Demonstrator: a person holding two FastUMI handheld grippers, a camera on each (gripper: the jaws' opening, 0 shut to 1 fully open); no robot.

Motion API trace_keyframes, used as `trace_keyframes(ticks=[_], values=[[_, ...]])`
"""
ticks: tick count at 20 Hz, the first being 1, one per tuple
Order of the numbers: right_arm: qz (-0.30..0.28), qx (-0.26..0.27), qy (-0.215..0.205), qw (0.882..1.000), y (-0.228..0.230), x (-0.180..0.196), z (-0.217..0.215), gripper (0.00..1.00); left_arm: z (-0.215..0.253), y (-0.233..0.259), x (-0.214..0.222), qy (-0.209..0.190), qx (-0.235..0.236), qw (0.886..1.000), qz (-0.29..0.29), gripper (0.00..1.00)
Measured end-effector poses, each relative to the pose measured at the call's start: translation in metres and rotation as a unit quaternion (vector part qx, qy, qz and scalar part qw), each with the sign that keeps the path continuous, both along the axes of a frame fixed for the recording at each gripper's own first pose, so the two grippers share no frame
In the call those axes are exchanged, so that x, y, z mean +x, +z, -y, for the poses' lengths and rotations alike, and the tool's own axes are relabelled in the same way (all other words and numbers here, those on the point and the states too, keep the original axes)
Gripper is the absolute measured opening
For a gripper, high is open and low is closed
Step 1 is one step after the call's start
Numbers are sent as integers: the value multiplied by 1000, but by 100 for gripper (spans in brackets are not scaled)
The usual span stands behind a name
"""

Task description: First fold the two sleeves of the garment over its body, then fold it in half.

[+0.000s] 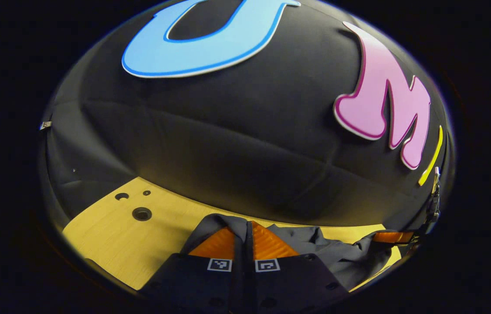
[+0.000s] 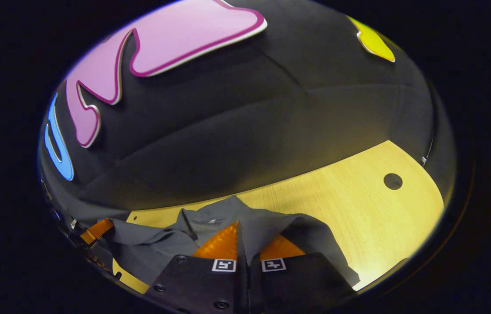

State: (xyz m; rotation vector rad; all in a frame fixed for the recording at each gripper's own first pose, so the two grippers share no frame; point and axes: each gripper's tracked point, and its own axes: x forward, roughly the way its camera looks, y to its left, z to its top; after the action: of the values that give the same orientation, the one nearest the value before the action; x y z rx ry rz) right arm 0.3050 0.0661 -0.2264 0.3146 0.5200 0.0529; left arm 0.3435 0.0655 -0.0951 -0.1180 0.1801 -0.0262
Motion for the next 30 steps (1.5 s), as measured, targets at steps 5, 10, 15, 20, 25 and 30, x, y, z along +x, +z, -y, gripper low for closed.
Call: trace_keyframes(ticks=[5,10,15,20,25,30], values=[[-15,11,-11,1000,-23,7,-3,10,-8,-28,15,23,-5,1000,-17,8],[-7,-21,19,1000,-8,-14,-6,31,-11,-8,-14,27,-2,999,-17,30],[26,-59,11,998,30,-53,5,99,-2,29,-74,14,60,998,16,84],[76,-110,-4,991,81,-123,21,98,18,68,-164,1,88,994,64,96],[124,-137,-15,983,133,-207,23,98,23,97,-260,-4,105,991,85,96],[152,-144,-17,978,164,-282,16,98,26,117,-349,0,107,989,99,96]])
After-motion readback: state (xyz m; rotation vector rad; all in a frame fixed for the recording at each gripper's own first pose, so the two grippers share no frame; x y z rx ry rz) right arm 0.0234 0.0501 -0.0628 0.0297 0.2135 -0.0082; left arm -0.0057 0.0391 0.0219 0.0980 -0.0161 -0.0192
